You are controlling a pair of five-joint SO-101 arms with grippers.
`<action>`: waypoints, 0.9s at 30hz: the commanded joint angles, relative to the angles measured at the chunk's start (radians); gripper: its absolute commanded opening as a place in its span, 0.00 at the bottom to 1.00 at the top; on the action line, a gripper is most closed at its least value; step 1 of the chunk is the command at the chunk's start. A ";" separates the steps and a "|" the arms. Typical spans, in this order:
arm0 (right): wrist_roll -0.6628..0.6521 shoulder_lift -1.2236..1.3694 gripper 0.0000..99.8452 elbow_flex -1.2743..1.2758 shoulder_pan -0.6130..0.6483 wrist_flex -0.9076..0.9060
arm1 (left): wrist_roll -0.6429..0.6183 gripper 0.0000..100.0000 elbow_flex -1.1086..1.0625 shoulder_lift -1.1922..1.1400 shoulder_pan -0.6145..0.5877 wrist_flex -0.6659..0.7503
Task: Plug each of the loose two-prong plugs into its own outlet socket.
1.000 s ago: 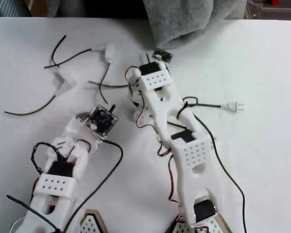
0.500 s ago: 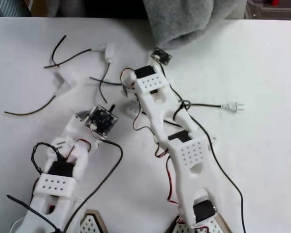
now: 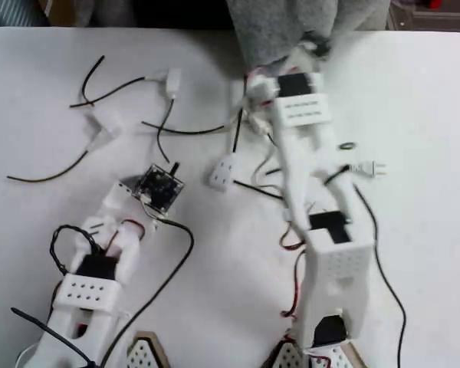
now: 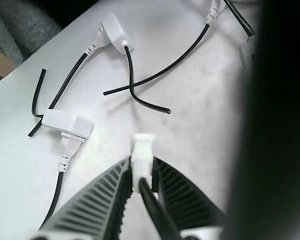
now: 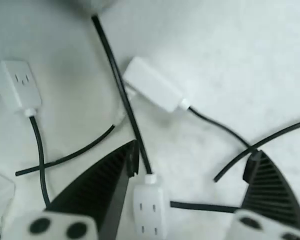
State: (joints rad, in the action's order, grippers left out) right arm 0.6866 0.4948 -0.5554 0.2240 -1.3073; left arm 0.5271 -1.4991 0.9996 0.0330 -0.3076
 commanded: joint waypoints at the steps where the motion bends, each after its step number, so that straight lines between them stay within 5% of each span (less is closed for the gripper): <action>1: -0.058 -0.087 0.33 -0.006 -0.153 -0.056 | -0.061 0.02 0.101 -0.041 0.004 -0.005; 12: -0.152 0.087 0.33 0.071 -0.420 -0.160 | -0.212 0.02 0.732 -0.776 0.002 -0.270; 21: -0.153 0.262 0.33 0.084 -0.446 -0.097 | -0.571 0.02 1.231 -0.938 0.039 -0.695; 27: -0.153 0.268 0.33 0.084 -0.447 -0.091 | -0.760 0.02 1.464 -1.036 0.084 -0.844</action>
State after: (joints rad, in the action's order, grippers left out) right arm 0.5393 0.7633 -0.4695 -0.2148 -1.4193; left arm -0.1680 -0.1642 -0.0130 0.0836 -1.0994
